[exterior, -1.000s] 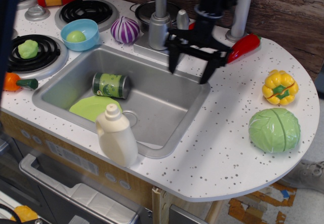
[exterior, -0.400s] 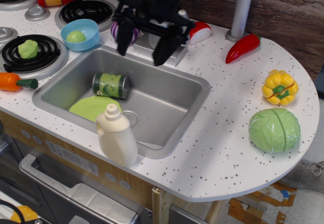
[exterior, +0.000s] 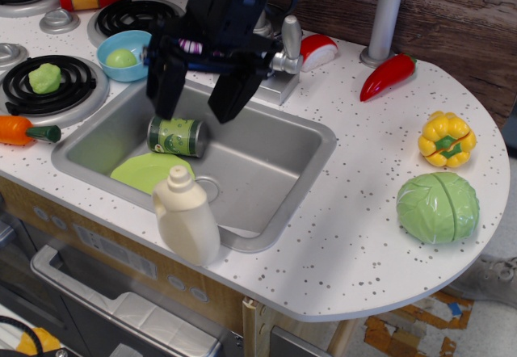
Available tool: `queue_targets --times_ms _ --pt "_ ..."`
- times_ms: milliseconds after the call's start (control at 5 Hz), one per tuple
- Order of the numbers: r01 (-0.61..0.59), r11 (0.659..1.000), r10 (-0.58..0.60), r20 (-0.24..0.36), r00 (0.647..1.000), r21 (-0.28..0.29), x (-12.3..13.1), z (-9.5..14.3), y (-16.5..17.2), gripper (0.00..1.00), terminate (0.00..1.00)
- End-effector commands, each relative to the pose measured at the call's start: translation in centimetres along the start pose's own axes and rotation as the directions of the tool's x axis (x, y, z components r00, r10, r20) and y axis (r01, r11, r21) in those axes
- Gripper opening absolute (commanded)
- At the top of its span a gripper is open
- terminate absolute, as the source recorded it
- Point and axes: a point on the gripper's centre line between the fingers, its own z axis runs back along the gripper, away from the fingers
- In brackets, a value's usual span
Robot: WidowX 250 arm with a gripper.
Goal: Put detergent in sink
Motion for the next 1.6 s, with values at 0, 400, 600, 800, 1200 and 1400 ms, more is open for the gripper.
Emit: queue_targets --times_ms 0,400,600,800,1200,1400 --pt "-0.194 0.970 0.205 0.063 0.977 -0.148 -1.0 -0.2 0.0 1.00 0.00" --pt "-0.353 0.915 0.380 0.128 0.916 -0.196 -2.3 -2.2 0.4 1.00 0.00" --pt "-0.363 0.910 0.392 0.134 0.910 -0.200 -2.4 -2.8 0.8 1.00 0.00" --pt "-0.366 0.902 0.402 0.138 0.905 -0.228 -2.5 -4.4 0.1 1.00 0.00" --pt "-0.333 0.906 0.376 0.133 0.917 -0.263 -2.2 -5.9 -0.9 0.00 0.00" --pt "-0.297 0.918 0.340 0.135 0.931 -0.262 -2.0 -5.8 -0.8 0.00 0.00"
